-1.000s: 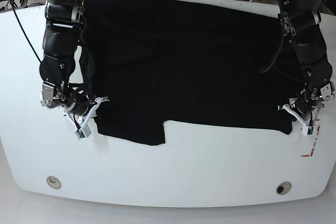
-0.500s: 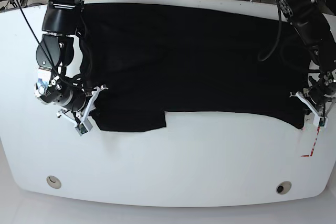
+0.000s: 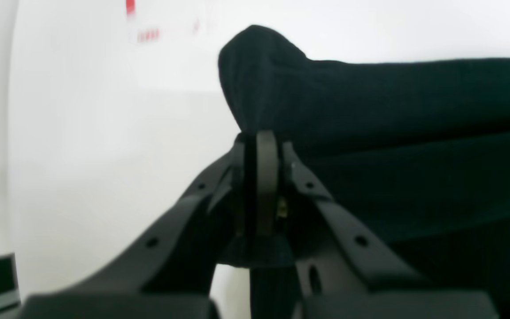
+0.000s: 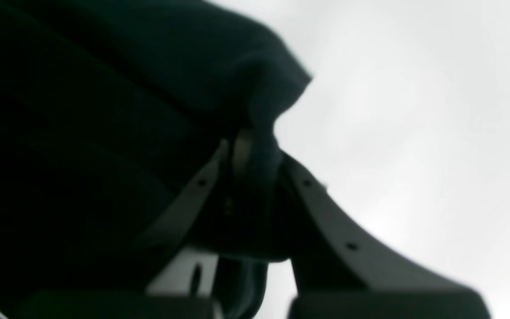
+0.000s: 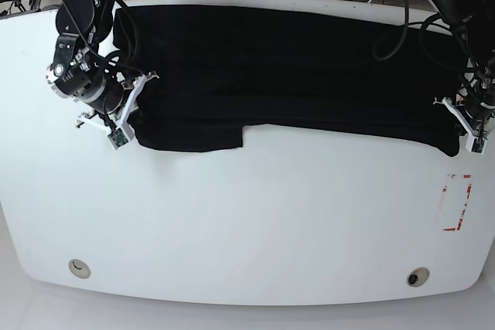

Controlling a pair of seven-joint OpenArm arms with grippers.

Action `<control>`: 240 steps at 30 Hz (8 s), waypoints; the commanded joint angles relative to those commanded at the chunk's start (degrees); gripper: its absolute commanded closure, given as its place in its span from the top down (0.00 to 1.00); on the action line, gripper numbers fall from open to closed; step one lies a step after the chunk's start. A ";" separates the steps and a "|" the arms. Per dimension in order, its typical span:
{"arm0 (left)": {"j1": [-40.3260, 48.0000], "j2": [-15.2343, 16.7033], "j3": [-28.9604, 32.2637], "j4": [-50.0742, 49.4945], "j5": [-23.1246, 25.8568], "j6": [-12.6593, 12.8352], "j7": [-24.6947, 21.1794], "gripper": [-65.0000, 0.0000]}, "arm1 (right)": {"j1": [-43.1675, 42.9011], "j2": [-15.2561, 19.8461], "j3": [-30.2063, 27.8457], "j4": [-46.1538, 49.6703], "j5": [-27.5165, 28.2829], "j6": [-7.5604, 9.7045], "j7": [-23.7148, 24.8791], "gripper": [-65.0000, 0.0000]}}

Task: Fold the T-shirt properly
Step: 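Lift the hem with both grippers and fold it over toward the collar, then regrasp the folded edge with the right gripper and pull it toward the collar, then hold the folded strip with both grippers and drag it to straighten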

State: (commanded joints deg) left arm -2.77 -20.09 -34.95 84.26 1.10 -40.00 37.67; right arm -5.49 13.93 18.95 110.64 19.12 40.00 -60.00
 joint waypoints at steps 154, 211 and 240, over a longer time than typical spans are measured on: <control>16.97 0.09 -2.90 2.99 0.44 0.00 10.55 0.58 | -23.47 -0.26 18.29 5.01 43.16 0.00 -7.12 0.59; 5.71 5.45 -8.09 -0.62 -13.54 0.00 18.37 0.59 | -6.77 4.13 5.71 -26.46 13.36 0.00 6.33 0.07; 9.85 2.11 -2.99 -8.00 -26.81 0.00 21.89 0.21 | -6.68 4.13 5.71 -26.73 13.36 0.00 6.33 0.07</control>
State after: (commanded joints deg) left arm 7.08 -17.98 -37.93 76.26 -25.71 -40.00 59.56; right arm -12.18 18.07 24.66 83.91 32.48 40.00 -53.67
